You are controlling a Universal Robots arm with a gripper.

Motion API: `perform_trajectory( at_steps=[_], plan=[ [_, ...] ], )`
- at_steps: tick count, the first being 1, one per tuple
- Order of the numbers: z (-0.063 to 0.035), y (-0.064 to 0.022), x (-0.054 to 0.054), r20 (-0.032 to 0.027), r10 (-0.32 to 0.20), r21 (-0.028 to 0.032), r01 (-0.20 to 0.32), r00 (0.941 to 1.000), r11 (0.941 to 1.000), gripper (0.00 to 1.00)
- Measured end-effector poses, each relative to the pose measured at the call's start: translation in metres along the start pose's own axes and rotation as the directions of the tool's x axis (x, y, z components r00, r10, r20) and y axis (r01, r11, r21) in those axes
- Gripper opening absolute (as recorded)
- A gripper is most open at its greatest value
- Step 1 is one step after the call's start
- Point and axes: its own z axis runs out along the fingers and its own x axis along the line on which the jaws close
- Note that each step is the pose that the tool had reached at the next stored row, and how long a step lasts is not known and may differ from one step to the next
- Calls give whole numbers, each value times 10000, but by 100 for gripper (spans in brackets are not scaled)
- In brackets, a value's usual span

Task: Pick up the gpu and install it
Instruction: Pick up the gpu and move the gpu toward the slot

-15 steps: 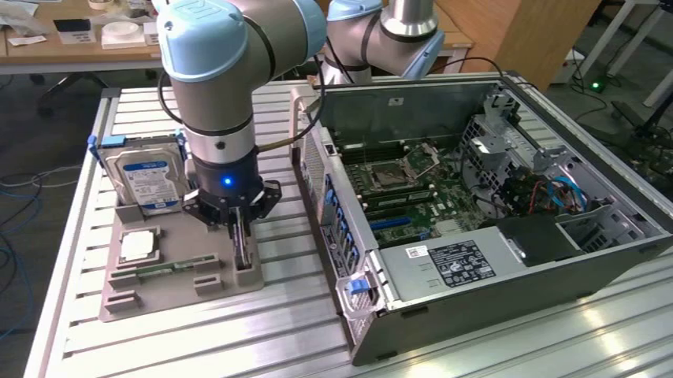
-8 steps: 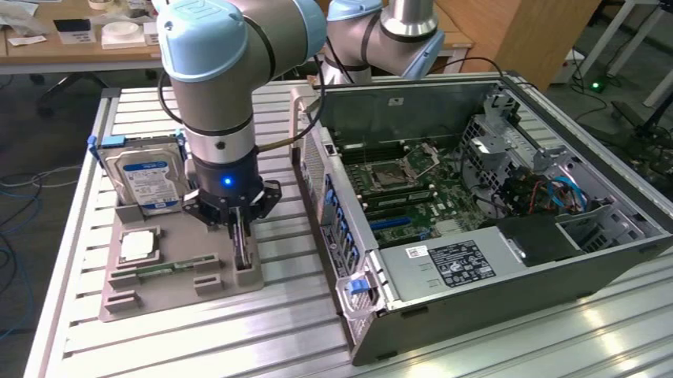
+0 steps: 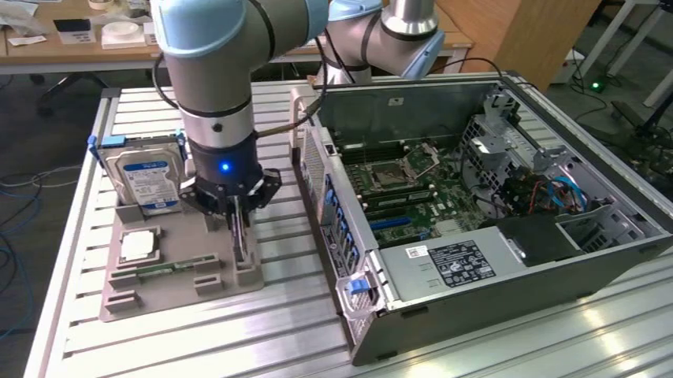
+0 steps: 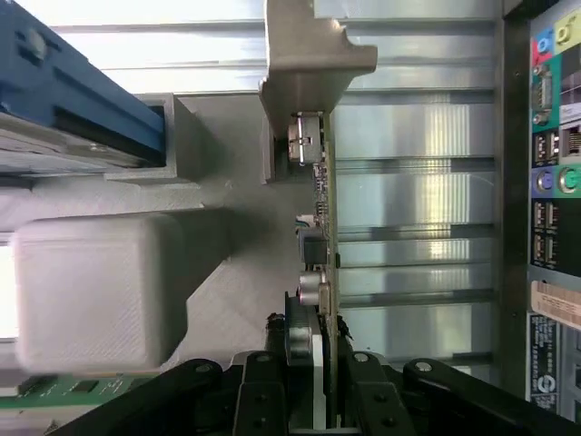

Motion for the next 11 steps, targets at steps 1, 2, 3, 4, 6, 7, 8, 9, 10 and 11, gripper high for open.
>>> perform_trajectory(
  at_steps=[1, 2, 3, 4, 6, 7, 8, 9, 10, 11],
  plan=[
    [-45, 1, -1, 0, 0, -1, 0, 10000, 10000, 28],
    [-90, 1, -2, -1, -1, -2, 1, 10000, 10000, 28],
    [-135, 2, -2, -1, -1, -1, 1, 10000, 10000, 28],
    [-183, 3, -3, 0, -1, -1, 1, 10000, 10000, 28],
    [-273, 5, -5, 0, -1, -2, 1, 10000, 10000, 28],
    [-317, 5, -6, 0, -1, -2, 1, 10000, 10000, 28],
    [-364, 6, -6, -1, 0, -2, 0, 10000, 10000, 28],
    [-409, 7, -7, -1, 0, -2, 0, 10000, 10000, 28],
    [-454, 8, -8, -1, -1, -2, 1, 10000, 10000, 28],
    [-499, 9, -9, -1, -1, -2, 1, 10000, 10000, 28]
  ],
)
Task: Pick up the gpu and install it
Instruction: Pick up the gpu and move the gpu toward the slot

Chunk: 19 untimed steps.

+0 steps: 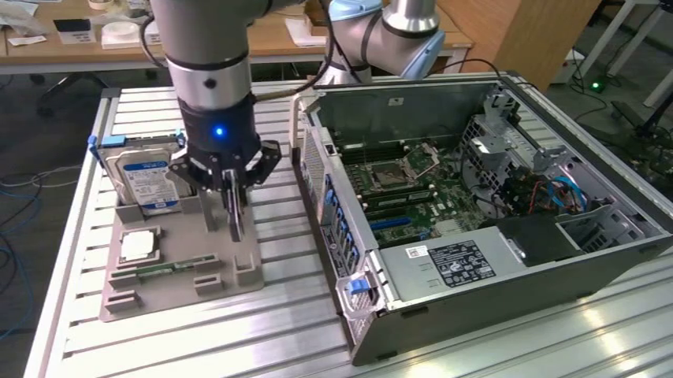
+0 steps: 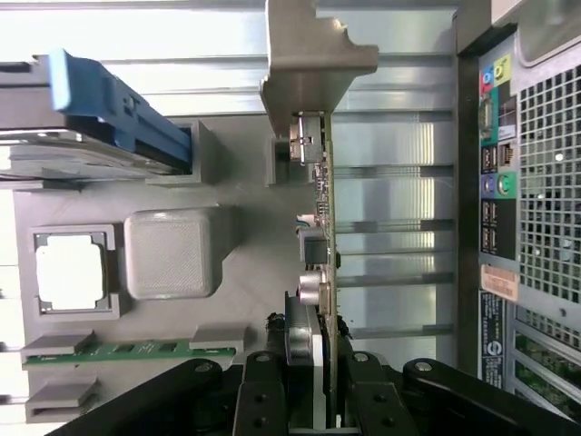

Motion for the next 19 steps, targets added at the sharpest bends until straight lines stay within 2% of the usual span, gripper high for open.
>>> perform_trajectory(
  at_steps=[19],
  plan=[
    [-864, 15, -15, 0, 0, -15, 0, 10000, 10000, 28]
  ],
)
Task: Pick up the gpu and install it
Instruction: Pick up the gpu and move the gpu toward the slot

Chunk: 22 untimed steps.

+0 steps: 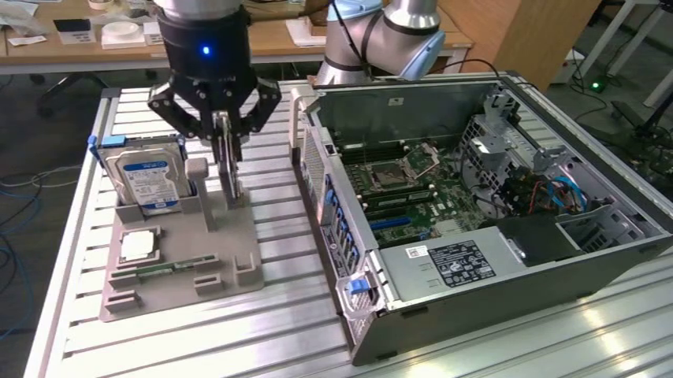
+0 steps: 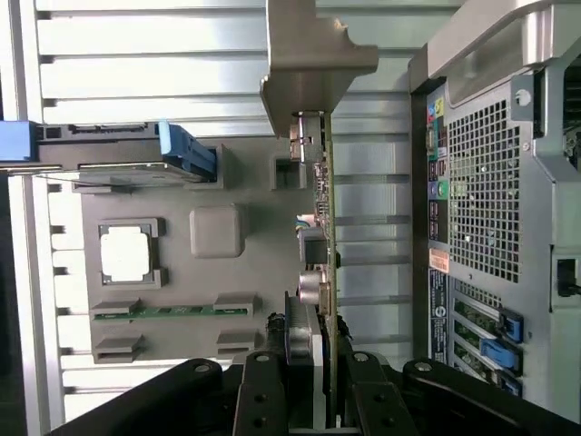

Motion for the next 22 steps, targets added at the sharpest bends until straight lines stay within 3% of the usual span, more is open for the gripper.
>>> perform_trajectory(
  at_steps=[10, 16, 22],
  plan=[
    [-447, 9, -8, 0, 0, -3, 0, 10000, 10000, 28],
    [-466, 9, -13, -2, -2, -2, 2, 10000, 10000, 28],
    [-463, 14, -98, -1, 1, -3, -1, 10000, 10000, 28]
  ],
)
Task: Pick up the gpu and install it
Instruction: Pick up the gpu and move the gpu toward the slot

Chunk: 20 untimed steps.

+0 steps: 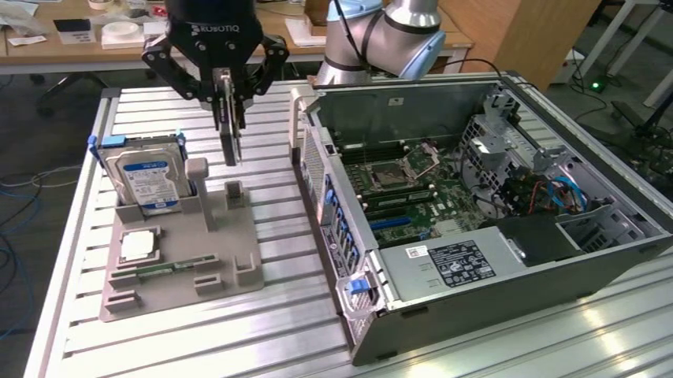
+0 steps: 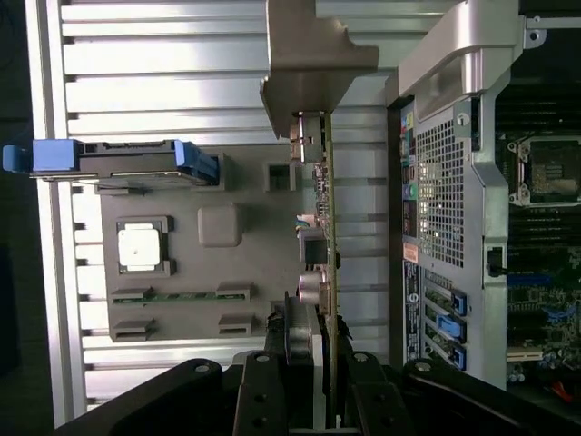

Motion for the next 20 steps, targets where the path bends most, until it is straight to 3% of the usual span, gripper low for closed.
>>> perform_trajectory(
  at_steps=[4, 5, 6, 9, 14, 20],
  plan=[
    [2, 5, -86, 1, -1, 22, 1, 10000, 10000, 28],
    [2, 8, -96, 3, -3, 77, 3, 10000, 10000, 28],
    [3, 10, -103, 9, -2, 178, 2, 10000, 9998, 28],
    [5, 15, -121, 14, -7, 282, 6, 10000, 9996, 28],
    [17, 19, -200, 14, -6, 265, 5, 10000, 9996, 28],
    [39, 32, -448, 13, -6, 264, 6, 10000, 9997, 28]
  ],
)
